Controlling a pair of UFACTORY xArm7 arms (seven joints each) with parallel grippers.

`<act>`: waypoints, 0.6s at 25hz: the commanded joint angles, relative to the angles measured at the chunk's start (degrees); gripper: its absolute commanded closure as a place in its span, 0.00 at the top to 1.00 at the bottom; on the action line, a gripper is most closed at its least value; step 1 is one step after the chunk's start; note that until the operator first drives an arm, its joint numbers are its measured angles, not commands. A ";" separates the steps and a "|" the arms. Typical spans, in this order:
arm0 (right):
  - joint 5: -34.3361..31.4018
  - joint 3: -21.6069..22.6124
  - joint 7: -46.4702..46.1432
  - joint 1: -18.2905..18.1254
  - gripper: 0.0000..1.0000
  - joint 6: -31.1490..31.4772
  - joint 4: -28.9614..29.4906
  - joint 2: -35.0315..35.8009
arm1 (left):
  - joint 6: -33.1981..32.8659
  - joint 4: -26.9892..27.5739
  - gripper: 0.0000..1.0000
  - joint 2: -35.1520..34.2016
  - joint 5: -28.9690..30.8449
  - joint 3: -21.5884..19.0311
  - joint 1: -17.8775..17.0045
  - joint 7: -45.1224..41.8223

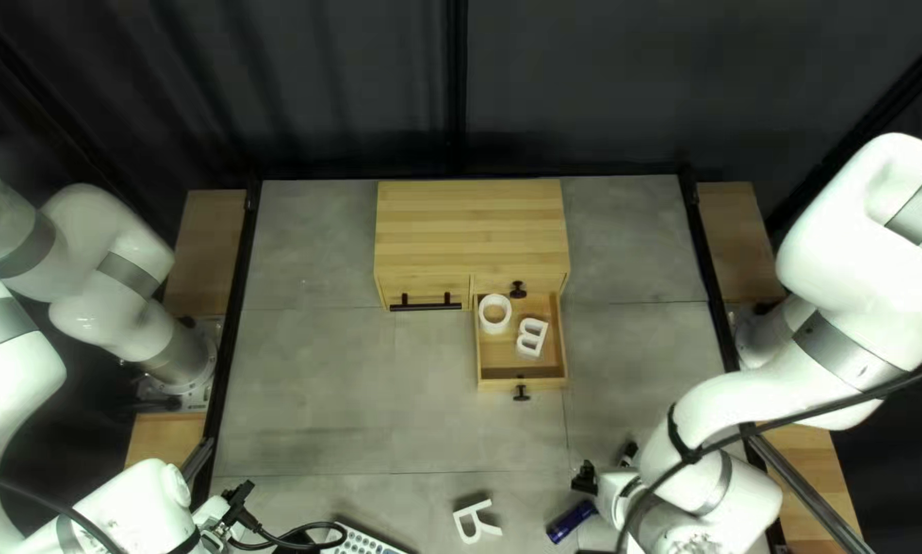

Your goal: Open drawers and place objects into drawer and close

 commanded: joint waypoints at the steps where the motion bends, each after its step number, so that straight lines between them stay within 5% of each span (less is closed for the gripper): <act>1: 0.72 -0.62 4.74 0.68 0.98 -0.13 1.12 2.27 | 0.00 0.00 1.00 0.00 0.00 0.00 0.00 0.00; 9: 1.83 -0.91 8.10 0.69 0.90 -1.87 0.88 3.29 | 0.00 0.00 1.00 0.00 0.00 0.00 0.00 0.00; 15: 1.51 -1.10 8.42 0.45 0.45 -3.71 -0.16 3.18 | 0.00 0.00 1.00 0.00 0.00 0.00 0.00 0.00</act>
